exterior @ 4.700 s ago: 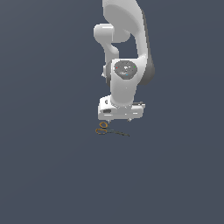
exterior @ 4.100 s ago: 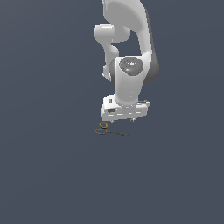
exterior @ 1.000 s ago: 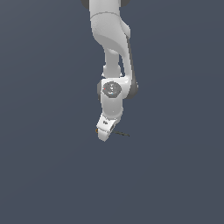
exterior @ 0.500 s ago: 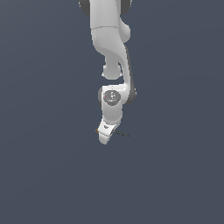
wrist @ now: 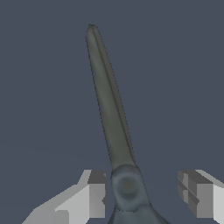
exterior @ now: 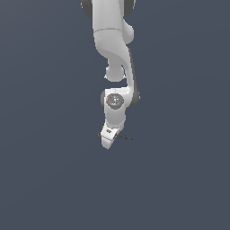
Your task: Pick up the object and move it to a goal position.
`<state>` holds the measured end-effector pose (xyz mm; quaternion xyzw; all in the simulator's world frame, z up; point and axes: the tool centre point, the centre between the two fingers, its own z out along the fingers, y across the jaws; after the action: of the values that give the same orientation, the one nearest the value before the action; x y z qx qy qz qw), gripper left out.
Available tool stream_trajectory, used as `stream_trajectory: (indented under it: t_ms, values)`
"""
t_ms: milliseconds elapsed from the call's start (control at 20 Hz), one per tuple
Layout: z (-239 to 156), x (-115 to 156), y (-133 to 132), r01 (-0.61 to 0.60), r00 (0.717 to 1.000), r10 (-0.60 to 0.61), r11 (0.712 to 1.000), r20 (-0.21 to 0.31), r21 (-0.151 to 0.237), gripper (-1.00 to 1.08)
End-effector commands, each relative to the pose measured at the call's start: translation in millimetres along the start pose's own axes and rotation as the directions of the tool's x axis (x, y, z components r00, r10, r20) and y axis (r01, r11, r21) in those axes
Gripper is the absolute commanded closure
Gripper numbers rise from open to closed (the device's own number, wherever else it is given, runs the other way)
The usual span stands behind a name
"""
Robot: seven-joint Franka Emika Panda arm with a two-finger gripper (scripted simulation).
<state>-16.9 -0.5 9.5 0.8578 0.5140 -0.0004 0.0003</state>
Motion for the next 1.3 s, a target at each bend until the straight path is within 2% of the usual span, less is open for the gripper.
stream_trajectory:
  t_ms: [0,350,600,850,1250]
  values:
    - [2,0,0,0.0,1.0,0.0,1.0,-0.001,0.0,1.08]
    - [0,8,-6,0.005,1.0,-0.005,1.0,-0.002,0.0,1.08]
    - [0,25,-23,0.005,1.0,-0.005,1.0,-0.002,0.0,1.08]
    - [0,56,-52,0.004,1.0,-0.004,1.0,-0.002,0.0,1.08]
    - [0,123,-114,0.001,1.0,-0.001,1.0,-0.001,0.0,1.08]
